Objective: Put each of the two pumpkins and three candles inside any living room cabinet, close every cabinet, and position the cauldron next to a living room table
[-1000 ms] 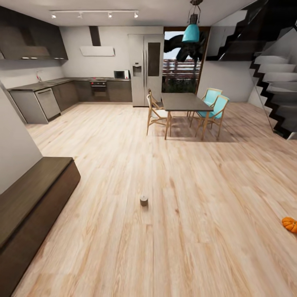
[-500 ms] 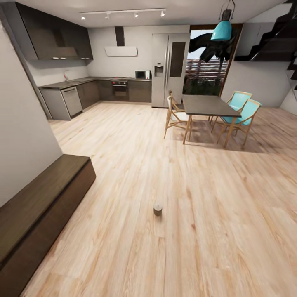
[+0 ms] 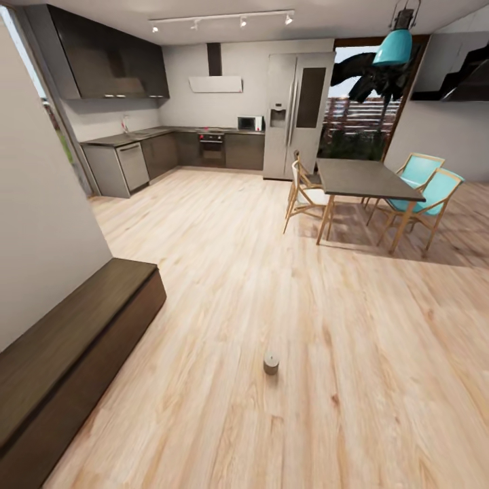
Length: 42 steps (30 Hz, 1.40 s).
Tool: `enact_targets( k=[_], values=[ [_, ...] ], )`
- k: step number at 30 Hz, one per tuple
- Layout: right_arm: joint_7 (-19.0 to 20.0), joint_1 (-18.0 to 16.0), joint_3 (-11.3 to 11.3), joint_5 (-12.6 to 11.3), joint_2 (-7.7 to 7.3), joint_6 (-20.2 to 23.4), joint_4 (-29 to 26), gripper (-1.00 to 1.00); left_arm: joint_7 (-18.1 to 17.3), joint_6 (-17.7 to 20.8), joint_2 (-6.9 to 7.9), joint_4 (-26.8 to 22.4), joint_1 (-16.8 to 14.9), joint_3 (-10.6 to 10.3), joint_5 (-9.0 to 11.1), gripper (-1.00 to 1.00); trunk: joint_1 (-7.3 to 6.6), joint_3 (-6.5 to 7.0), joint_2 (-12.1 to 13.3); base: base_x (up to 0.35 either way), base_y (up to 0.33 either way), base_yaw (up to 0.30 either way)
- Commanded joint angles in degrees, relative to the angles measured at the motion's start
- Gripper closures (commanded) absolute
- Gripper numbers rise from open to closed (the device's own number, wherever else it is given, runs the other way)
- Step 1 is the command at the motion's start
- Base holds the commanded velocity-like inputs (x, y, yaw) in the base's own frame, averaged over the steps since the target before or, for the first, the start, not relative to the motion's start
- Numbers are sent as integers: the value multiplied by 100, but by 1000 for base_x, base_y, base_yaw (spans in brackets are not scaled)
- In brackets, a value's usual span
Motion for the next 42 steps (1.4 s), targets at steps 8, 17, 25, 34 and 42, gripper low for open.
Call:
enact_targets(
  k=[8,17,25,34,42],
  values=[
    [4,1,-1,-1,-2,1,10,-100,0,0,-3,0,0,0,0,-100,0,15,0,328,0,-120],
    [-2,3,-1,-7,6,41,16,-100,0,0,-4,0,0,0,-5,-100,0,35,0,328,0,-135],
    [7,6,-1,1,14,36,22,-100,0,0,0,0,0,0,-4,-100,0,35,0,328,0,0],
    [7,9,-1,-1,21,36,27,-100,0,-2,-2,0,0,-6,-2,-100,0,35,0,328,0,0],
    [5,9,-1,-1,20,41,22,-100,0,0,0,0,0,-6,-4,-100,0,35,0,328,0,0]
  ],
)
